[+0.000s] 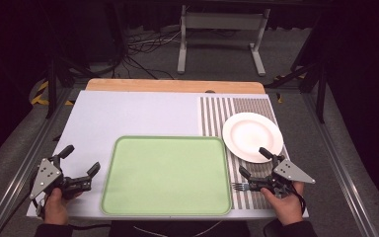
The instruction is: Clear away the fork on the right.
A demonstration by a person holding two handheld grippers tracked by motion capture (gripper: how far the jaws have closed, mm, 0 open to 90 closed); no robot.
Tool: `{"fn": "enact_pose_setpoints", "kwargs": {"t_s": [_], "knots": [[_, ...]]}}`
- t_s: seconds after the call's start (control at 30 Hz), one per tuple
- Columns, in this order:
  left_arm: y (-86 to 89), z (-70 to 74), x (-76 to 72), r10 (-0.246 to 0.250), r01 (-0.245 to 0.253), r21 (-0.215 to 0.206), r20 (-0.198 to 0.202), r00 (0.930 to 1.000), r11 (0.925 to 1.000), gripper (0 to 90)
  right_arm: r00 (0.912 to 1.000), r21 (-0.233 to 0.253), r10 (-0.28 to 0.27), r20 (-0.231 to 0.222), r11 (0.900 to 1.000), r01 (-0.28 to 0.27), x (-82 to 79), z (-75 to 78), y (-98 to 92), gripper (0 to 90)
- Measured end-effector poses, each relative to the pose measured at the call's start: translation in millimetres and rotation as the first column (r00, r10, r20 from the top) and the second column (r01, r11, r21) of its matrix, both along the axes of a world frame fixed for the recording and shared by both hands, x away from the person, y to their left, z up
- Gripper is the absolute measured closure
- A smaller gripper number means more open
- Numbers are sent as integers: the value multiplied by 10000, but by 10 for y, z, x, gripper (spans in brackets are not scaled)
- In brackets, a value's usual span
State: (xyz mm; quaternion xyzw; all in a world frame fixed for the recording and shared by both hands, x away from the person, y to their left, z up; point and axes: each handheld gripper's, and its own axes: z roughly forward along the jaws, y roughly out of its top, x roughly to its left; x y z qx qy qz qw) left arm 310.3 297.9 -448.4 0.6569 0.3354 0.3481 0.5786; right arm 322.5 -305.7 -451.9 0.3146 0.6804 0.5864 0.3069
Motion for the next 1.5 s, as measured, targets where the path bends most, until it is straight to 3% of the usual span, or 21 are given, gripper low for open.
{"fn": "enact_pose_setpoints", "kwargs": {"t_s": [0.6, 1.03, 1.13, 1.2, 1.33, 1.5], "knots": [[-1, 5, 0, -1, 0, 28, 14, 10000, 10000, 0, 9999, 75, 33, 114, 10000, -34, -7, 12, -4, 31], [-6, 5, -8, 39, -39, 62, 5, 10000, 10000, 0, 9995, 785, 283, 123, 9965, -292, 76, 137, -24, 25], [-8, 5, -11, 33, -33, 55, -3, 10000, 10000, 1, 9990, 679, 451, 65, 9967, -455, 99, 163, -11, 22], [-4, 4, -11, 62, -62, 49, -4, 10000, 10000, 0, 9971, 344, 759, 10, 9965, -759, 118, 204, -3, 15], [0, 1, -6, 61, -61, 59, -48, 10000, 10000, 0, 9891, -499, 1455, -231, 9879, -1465, 105, 323, 4, 17], [-8, 4, -10, 62, -61, 92, -20, 10000, 9999, 0, 9827, -1232, 1733, -656, 9759, -1803, 93, 458, -14, 19]]}}
